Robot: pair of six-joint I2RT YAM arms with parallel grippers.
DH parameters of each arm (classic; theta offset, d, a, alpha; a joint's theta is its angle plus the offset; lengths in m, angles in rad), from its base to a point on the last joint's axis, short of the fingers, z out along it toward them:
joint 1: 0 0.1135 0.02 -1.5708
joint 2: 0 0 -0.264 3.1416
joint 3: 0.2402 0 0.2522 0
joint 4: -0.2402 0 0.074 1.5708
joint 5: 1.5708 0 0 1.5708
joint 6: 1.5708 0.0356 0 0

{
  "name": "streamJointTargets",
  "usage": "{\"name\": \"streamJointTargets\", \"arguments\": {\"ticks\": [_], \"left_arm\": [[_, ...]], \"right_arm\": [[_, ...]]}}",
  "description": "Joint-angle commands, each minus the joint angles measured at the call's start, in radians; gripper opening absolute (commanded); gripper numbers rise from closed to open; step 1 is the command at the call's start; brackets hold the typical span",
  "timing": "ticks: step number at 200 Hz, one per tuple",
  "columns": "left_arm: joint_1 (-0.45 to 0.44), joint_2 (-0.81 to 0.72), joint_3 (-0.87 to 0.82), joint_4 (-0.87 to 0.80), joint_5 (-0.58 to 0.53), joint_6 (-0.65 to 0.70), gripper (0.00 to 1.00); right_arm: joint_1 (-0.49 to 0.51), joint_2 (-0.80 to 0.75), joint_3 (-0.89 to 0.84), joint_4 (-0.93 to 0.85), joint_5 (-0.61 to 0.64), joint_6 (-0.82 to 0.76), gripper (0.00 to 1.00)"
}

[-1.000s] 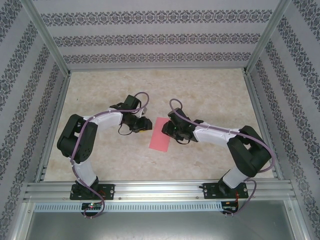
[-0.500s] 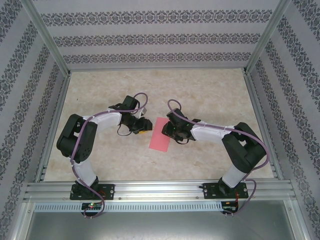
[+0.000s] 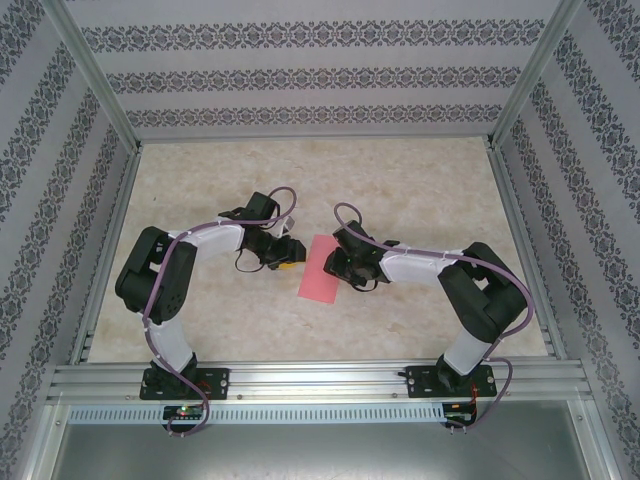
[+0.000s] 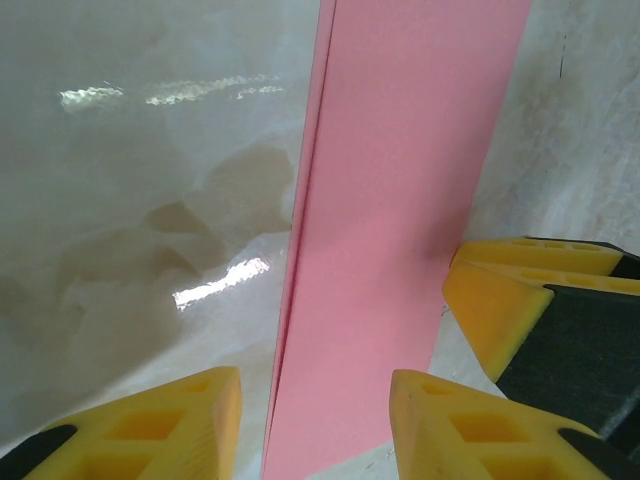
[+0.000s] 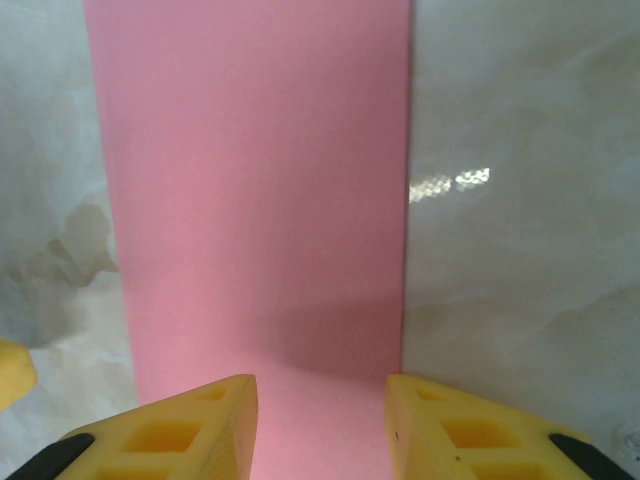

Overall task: Fold a paper plane with a square sheet of paper (pick it up from the middle)
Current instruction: Fold the square sheet of paper in half at the center of the table.

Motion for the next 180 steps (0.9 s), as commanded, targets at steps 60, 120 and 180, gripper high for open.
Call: {"name": "streamJointTargets", "arguments": {"ticks": [60,120,180], "left_arm": [[-0.041,0.048,0.031,0.010,0.023,-0.001,0.47],[-0.058,0.068,0.035,-0.008,0.072,0.000,0.46],[-0.067,0.079,0.020,0.012,0.082,-0.018,0.44]], "right_arm": [[-0.006,0.002,-0.042,0.029,-0.001,0.023,0.40],[-0.008,-0.004,-0.055,0.037,0.000,0.026,0.40],[-0.008,-0.001,-0.059,0.039,0.001,0.026,0.40]]}}
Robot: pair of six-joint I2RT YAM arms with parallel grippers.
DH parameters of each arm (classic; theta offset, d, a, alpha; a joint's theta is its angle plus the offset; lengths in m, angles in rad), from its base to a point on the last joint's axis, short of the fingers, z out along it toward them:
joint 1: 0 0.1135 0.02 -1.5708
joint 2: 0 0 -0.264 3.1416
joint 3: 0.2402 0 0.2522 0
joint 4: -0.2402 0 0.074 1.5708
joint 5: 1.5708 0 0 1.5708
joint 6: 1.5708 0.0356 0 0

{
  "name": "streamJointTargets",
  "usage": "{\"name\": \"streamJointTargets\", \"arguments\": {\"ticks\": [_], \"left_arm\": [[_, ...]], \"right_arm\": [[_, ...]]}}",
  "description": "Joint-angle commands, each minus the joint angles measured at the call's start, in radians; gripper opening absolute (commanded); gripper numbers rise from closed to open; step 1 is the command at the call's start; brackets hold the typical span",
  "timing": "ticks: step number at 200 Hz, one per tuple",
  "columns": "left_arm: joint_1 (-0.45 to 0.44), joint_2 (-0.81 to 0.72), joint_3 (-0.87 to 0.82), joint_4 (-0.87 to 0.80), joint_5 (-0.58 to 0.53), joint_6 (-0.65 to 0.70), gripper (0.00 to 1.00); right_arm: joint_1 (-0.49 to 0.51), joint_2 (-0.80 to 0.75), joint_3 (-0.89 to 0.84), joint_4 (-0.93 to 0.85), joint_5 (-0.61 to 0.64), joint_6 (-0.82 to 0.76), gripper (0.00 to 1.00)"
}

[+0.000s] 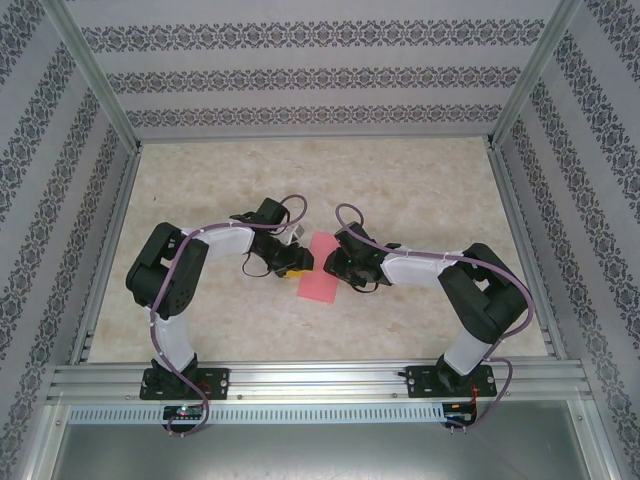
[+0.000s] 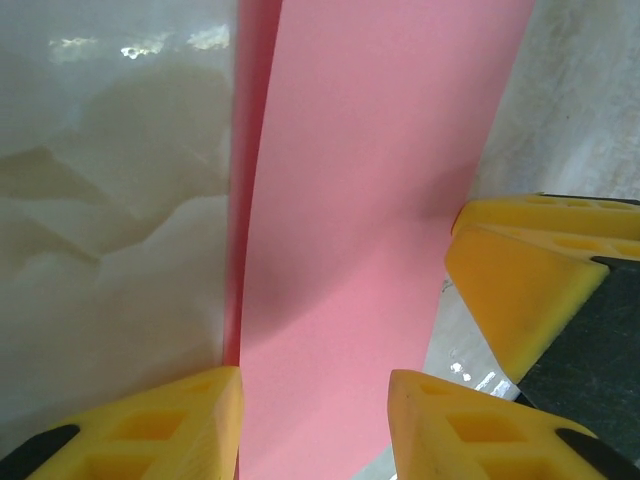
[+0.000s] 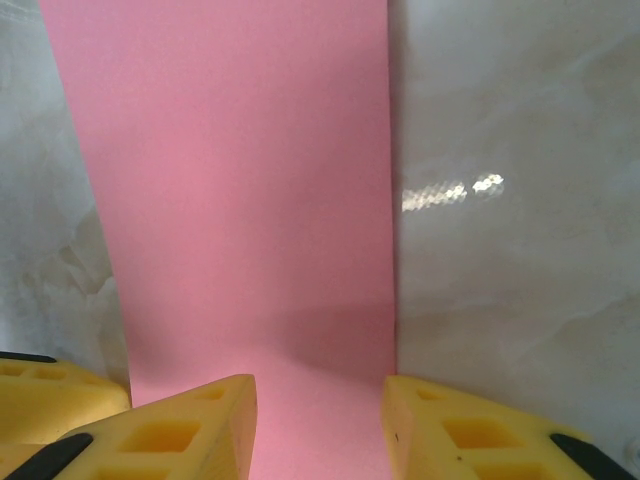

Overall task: Fold a paper plane with a square sheet of paper (pick it up from the middle)
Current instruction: Fold the square sheet of paper in half at the center of the table.

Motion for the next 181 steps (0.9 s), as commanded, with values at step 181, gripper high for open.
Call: {"name": "streamJointTargets", "arguments": {"ticks": [181], "left_arm": [[-0.035,0.015,-0.009,-0.037,-0.043,0.033,0.47]], "right_arm": [[-0.009,-0.003,-0.046,-0.016,0.006,0.012,0.40]]}}
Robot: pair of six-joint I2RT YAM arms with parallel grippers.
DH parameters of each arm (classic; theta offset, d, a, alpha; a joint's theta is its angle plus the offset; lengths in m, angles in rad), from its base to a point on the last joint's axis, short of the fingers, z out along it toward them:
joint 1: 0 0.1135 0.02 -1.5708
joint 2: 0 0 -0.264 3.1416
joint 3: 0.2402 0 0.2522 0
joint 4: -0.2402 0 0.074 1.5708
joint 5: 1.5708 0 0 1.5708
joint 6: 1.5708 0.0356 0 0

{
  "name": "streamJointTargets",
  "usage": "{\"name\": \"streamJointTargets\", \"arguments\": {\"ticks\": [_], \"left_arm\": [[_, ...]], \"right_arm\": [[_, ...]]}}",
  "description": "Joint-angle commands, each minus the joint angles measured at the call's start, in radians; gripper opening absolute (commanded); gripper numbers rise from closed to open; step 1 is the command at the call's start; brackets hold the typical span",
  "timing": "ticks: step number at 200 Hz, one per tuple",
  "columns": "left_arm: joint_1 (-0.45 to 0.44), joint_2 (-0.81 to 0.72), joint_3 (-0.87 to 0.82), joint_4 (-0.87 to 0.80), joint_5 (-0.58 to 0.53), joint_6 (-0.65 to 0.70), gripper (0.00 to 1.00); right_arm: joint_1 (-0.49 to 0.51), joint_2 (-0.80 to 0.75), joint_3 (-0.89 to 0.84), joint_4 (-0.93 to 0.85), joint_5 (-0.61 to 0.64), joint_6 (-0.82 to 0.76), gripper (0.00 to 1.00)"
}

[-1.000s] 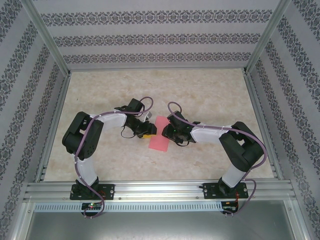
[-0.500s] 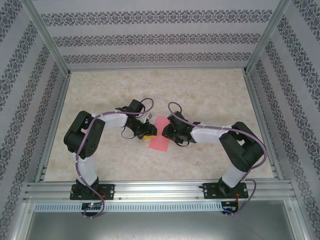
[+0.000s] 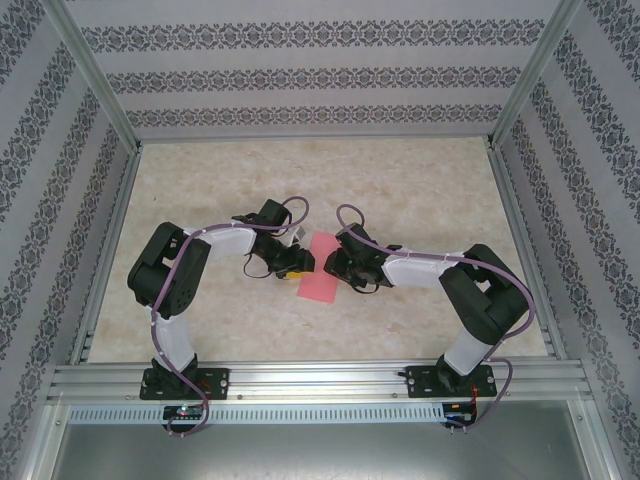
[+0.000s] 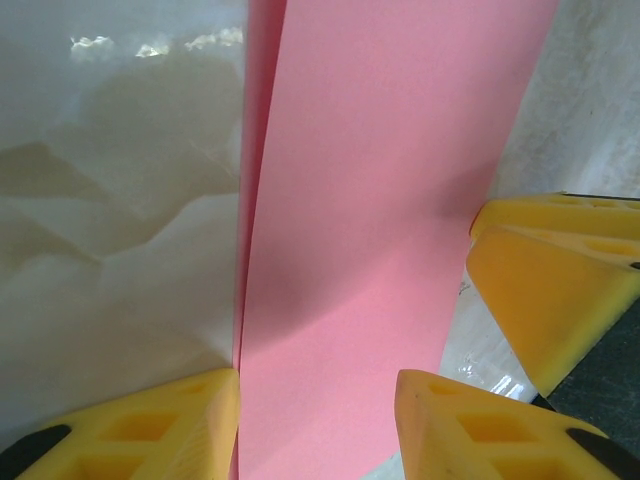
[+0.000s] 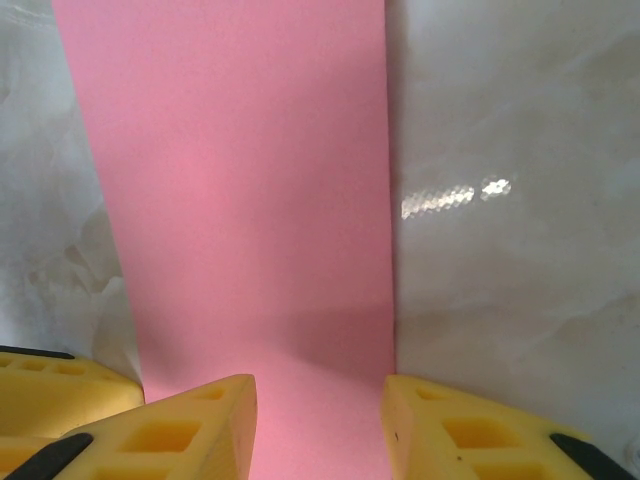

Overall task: Fold a paper plane with a square sheet of paper (pick it up from the middle)
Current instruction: Fold the square sheet of paper in half at the center of the table.

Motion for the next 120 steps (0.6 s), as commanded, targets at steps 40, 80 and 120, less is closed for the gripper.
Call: {"name": "streamJointTargets", "arguments": {"ticks": [40,80,120], "left_arm": [[-0.027,-0.032,-0.025,-0.029,-0.028,0.012,0.48],[-0.027,-0.065,-0.019,-0.058,-0.116,0.000,0.52],[-0.032,-0.054,-0.032,-0.031,-0.063,-0.002,0.51]], "right_arm": [[-0.009,0.012,-0.031,-0.032,0.002,0.009,0.40],[-0.010,0.013,-0.033,-0.030,0.006,0.015,0.39],[-0.009,0.011,-0.031,-0.034,0.005,0.012,0.39]]}}
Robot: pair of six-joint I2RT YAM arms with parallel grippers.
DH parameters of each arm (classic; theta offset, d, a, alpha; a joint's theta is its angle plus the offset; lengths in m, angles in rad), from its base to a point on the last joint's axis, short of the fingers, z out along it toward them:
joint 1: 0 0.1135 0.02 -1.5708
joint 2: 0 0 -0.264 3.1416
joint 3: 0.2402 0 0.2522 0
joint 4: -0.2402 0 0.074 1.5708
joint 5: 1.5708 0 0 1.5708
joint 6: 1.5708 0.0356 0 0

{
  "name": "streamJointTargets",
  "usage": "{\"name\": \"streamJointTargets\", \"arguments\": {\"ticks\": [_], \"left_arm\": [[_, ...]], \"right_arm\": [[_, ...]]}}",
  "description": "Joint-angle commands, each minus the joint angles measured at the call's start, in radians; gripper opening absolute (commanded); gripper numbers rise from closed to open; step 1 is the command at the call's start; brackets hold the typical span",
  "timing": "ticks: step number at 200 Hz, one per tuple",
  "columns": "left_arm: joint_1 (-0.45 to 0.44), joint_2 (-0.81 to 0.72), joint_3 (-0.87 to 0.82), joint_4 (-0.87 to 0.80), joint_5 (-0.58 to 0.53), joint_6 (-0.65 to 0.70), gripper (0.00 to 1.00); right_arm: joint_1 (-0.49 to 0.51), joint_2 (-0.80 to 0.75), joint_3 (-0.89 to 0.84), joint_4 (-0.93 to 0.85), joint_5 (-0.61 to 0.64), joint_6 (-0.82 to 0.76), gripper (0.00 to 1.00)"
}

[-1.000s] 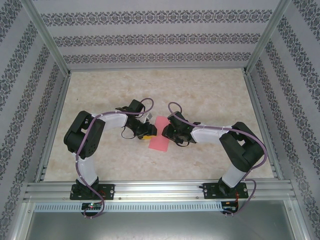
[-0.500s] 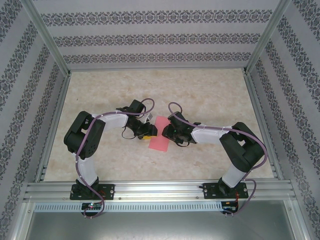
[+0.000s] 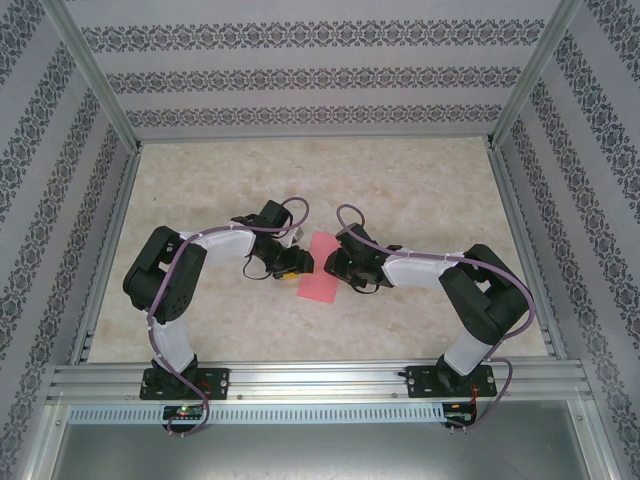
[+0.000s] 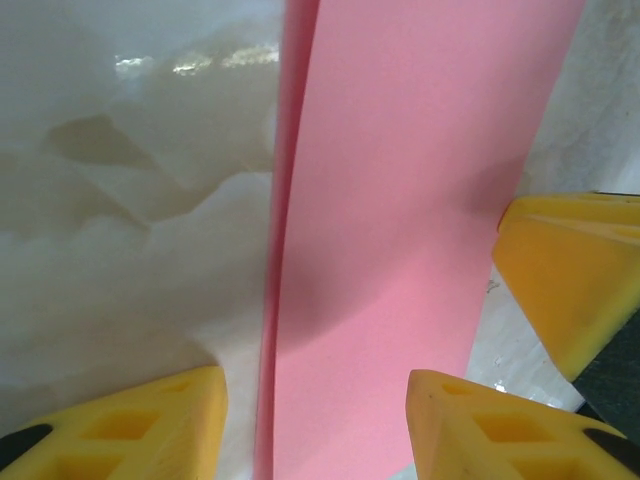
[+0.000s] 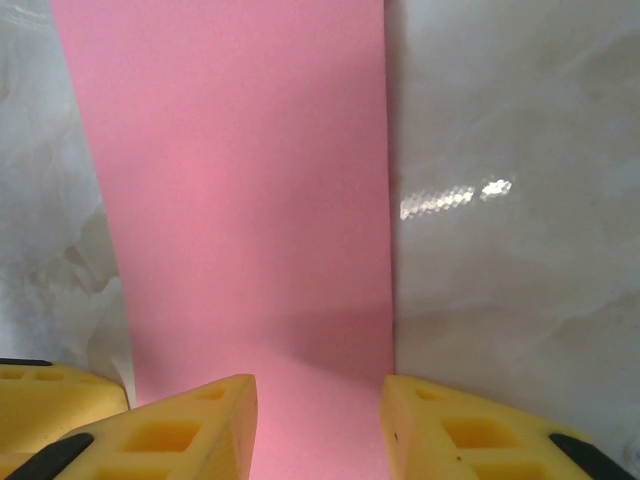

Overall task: Fold a paper plane with a square sheet of paper (pick it up from the middle)
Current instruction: Fold the triangle a second time at the center of the table.

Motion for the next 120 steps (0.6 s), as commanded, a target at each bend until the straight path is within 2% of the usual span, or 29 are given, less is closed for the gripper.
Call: {"name": "streamJointTargets", "arguments": {"ticks": [1,50,120], "left_arm": [[-0.013,-0.011,-0.016,-0.005,0.031,0.000,0.51],[-0.026,0.035,-0.005,-0.001,0.115,0.020,0.46],[-0.030,0.024,0.001,0.013,0.095,0.001,0.45]], "right_arm": [[-0.009,0.010,-0.028,-0.038,0.005,0.011,0.39],[-0.010,0.010,-0.030,-0.040,0.006,0.012,0.40],[-0.011,0.009,-0.032,-0.041,0.005,0.010,0.39]]}}
